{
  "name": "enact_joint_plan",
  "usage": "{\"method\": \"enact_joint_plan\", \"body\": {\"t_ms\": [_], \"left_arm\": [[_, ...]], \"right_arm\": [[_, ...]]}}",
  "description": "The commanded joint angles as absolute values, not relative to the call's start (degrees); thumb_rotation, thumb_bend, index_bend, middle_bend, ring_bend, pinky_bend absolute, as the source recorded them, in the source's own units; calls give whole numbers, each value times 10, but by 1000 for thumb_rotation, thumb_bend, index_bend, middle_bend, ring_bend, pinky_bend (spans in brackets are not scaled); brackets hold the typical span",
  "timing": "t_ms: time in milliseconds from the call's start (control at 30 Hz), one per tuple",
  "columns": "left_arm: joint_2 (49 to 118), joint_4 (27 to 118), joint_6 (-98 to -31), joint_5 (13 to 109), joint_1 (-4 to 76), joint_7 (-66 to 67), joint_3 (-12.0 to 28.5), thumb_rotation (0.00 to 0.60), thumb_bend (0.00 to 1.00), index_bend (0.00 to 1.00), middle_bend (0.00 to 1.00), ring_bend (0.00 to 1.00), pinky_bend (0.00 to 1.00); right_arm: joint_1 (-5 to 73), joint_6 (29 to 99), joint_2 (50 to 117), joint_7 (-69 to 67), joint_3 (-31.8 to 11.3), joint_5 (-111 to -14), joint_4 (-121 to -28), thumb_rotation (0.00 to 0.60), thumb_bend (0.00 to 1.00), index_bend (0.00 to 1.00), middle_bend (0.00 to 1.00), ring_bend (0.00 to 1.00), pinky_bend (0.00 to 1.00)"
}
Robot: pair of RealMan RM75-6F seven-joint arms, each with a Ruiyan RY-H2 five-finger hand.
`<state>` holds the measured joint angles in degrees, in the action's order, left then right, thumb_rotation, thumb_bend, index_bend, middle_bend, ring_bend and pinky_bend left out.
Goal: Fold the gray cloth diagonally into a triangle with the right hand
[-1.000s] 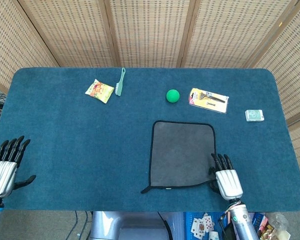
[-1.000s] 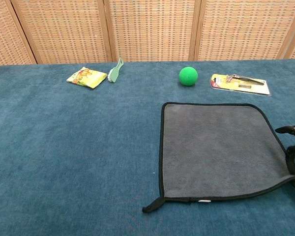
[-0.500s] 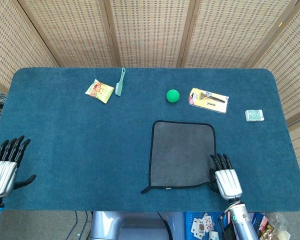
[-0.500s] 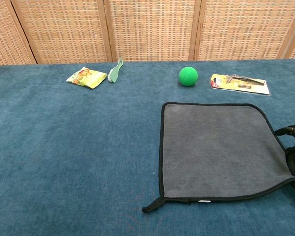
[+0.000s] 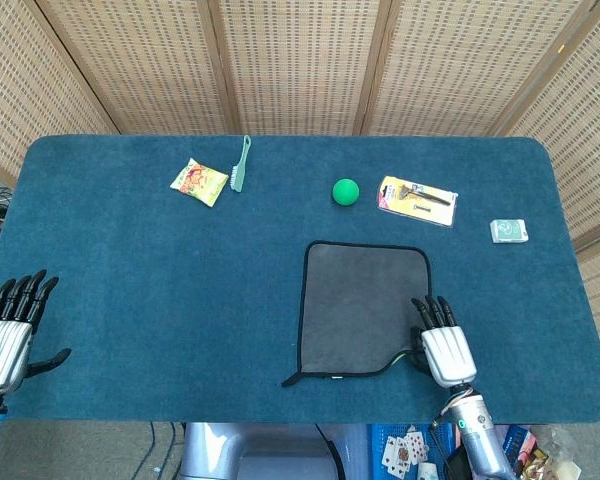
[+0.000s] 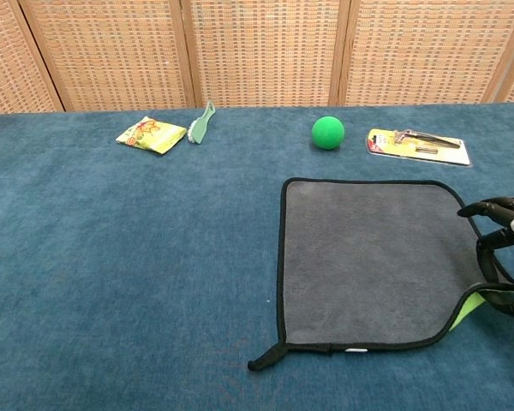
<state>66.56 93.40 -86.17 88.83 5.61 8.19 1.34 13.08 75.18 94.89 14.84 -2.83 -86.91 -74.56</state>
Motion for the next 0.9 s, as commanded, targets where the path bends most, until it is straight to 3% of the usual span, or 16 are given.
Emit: {"method": "enact_joint_plan", "body": {"t_ms": [33,500,900], "left_arm": [[665,934,-862,888,56,81,14,600,109,0,0,0,0],[664,932,-862,884,57,74,16,600,109,0,0,0,0],[668,924,-847,867,62,70,22,600,109,0,0,0,0]], "right_arm": [[136,749,946,155,-32,-868,-751,600,441,630,124,0,0],[190,714,933,202,-76,-852,-783,600,447,630,119,0,0],[255,647,960,228,-119,-807,-752,600,446,630,119,0,0]]}}
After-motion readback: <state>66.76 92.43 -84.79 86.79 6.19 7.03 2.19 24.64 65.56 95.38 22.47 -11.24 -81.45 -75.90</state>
